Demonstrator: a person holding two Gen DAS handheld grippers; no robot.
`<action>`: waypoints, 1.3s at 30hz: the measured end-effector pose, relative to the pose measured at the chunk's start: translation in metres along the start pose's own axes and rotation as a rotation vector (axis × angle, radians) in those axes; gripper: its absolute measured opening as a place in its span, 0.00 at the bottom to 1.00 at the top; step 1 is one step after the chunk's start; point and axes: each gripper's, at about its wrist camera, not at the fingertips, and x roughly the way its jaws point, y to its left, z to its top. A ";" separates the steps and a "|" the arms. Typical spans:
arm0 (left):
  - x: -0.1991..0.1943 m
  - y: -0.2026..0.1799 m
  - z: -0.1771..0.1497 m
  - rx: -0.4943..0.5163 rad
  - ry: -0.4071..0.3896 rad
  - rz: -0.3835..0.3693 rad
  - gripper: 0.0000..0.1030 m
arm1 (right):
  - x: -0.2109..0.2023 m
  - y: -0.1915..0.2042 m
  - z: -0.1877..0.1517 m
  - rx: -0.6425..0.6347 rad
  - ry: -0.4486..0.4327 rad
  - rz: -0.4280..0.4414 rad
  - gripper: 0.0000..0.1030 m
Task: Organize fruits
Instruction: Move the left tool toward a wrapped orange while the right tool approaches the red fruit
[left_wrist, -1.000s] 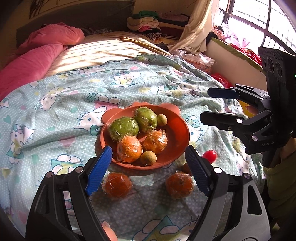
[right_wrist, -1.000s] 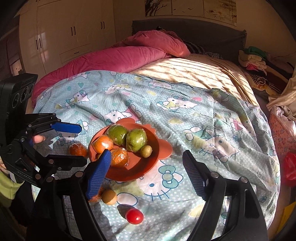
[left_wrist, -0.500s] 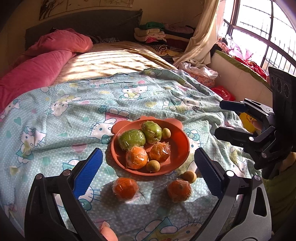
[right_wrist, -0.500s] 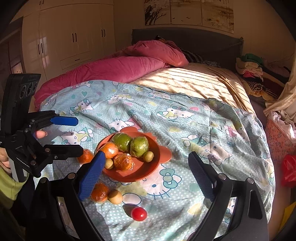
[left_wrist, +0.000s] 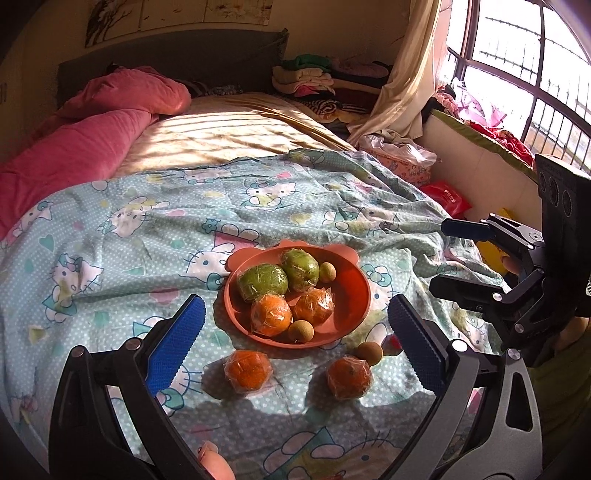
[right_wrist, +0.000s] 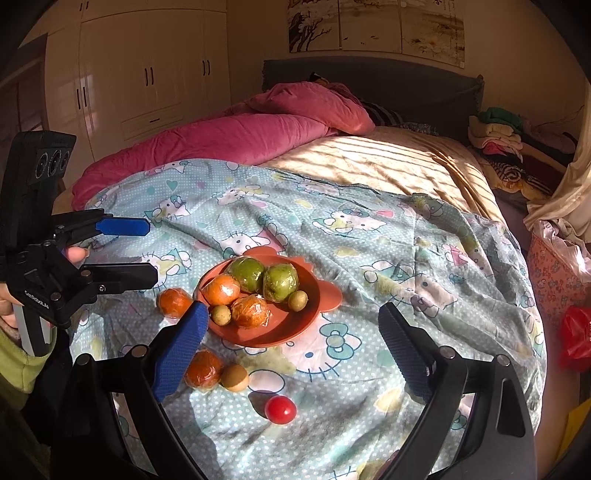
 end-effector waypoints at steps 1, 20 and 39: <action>-0.001 0.000 -0.001 -0.004 -0.001 0.002 0.91 | 0.000 0.002 -0.002 -0.003 0.005 0.003 0.90; 0.011 -0.015 -0.034 -0.001 0.083 -0.018 0.91 | 0.004 0.005 -0.038 -0.004 0.080 -0.027 0.90; 0.033 -0.030 -0.060 0.043 0.183 -0.039 0.91 | 0.009 0.004 -0.068 -0.009 0.138 -0.047 0.90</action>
